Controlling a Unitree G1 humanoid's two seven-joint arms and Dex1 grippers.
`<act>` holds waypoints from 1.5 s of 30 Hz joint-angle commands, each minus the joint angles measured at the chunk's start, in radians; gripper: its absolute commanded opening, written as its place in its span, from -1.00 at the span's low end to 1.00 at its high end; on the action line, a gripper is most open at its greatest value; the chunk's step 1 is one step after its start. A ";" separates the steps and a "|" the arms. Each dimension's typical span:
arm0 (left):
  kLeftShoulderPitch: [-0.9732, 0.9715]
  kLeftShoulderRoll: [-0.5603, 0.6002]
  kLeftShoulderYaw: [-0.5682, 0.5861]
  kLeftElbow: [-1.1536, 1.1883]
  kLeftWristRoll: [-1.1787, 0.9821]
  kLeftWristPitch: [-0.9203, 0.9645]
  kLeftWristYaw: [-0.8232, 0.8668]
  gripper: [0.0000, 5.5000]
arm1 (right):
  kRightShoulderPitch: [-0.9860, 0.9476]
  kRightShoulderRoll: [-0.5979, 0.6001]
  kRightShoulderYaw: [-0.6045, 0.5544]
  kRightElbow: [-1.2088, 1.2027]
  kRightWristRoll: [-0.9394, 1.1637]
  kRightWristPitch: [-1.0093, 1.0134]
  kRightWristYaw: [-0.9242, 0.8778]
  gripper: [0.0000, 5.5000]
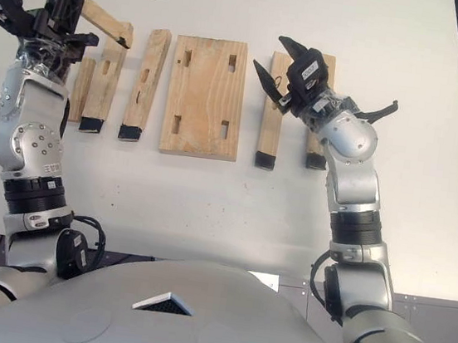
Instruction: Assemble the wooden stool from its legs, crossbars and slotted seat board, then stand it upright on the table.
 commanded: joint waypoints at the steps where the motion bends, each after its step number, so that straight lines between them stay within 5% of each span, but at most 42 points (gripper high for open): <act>1: 0.020 0.023 0.012 0.064 0.066 -0.059 -0.016 -0.86 | -0.011 0.001 0.010 0.002 -0.015 -0.005 0.003 -0.02; 29: 0.057 0.070 -0.081 0.300 0.295 -0.161 -0.105 -0.86 | -0.005 -0.004 0.034 0.006 -0.025 -0.003 0.009 -0.02; 39: 0.086 0.072 -0.145 0.645 0.366 -0.238 -0.140 -0.86 | -0.004 -0.005 0.042 0.007 -0.030 0.000 0.008 -0.02; 45: 0.094 0.062 -0.123 0.505 0.301 -0.281 -0.159 -0.86 | 0.007 -0.004 0.045 -0.001 -0.037 0.003 0.002 -0.02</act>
